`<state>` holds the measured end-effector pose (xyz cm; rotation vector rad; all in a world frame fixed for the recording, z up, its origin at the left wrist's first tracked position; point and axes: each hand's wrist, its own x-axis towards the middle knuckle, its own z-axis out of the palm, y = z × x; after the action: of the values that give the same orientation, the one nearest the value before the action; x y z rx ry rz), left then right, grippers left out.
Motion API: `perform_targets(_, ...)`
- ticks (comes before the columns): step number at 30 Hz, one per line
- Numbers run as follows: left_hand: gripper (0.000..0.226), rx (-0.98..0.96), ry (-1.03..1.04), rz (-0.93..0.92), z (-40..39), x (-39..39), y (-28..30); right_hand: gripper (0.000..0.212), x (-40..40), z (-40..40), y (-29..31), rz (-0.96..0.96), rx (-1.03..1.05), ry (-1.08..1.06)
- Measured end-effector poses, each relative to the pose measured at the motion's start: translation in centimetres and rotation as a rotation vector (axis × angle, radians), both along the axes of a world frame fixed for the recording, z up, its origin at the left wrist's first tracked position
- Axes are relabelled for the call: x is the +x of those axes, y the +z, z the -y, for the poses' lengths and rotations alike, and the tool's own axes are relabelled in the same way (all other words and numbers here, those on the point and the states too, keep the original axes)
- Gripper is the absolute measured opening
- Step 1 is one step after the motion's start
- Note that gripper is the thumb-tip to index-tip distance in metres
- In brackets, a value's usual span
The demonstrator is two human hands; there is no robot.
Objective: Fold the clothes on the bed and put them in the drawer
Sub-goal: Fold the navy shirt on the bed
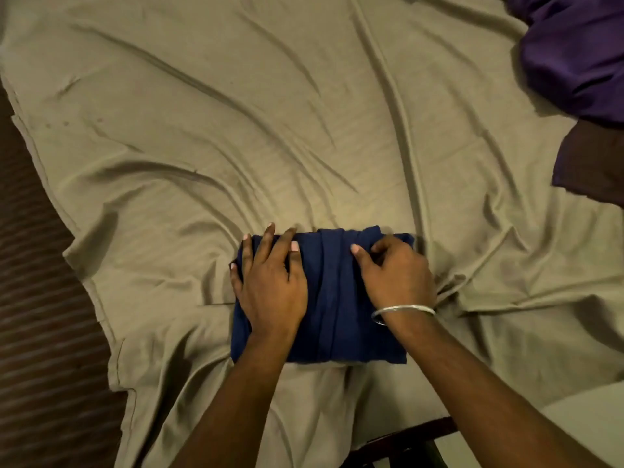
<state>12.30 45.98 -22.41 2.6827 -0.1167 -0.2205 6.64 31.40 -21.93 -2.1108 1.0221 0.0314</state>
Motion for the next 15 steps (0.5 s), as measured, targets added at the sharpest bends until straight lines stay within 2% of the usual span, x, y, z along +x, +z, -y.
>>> perform_targets(3,0.042,0.019,0.064,-0.132,-0.9,0.9,-1.9,0.021,0.3,1.3,-1.7,0.098,0.217,-0.085)
perform_targets(6,0.042,-0.015,0.088,-0.193,-1.3,1.4,-2.7,0.027,-0.8,4.3,-3.3,0.227,0.260,-0.380)
perform_targets(7,0.042,-0.022,0.086,-0.206,-1.1,1.6,-2.8,0.027,-1.5,5.2,-3.9,0.222,0.259,-0.411)
perform_targets(10,0.042,-0.013,0.084,-0.207,-0.9,1.7,-3.2,0.025,-2.6,5.5,-4.5,0.096,0.262,-0.327)
perform_targets(13,0.047,-0.017,0.063,-0.192,-1.2,1.4,-3.4,0.023,-1.4,5.3,-3.0,0.190,0.155,-0.289)
perform_targets(15,0.051,-0.021,0.048,-0.198,-1.3,1.4,-3.4,0.030,0.6,5.4,-1.7,0.221,0.123,-0.226)
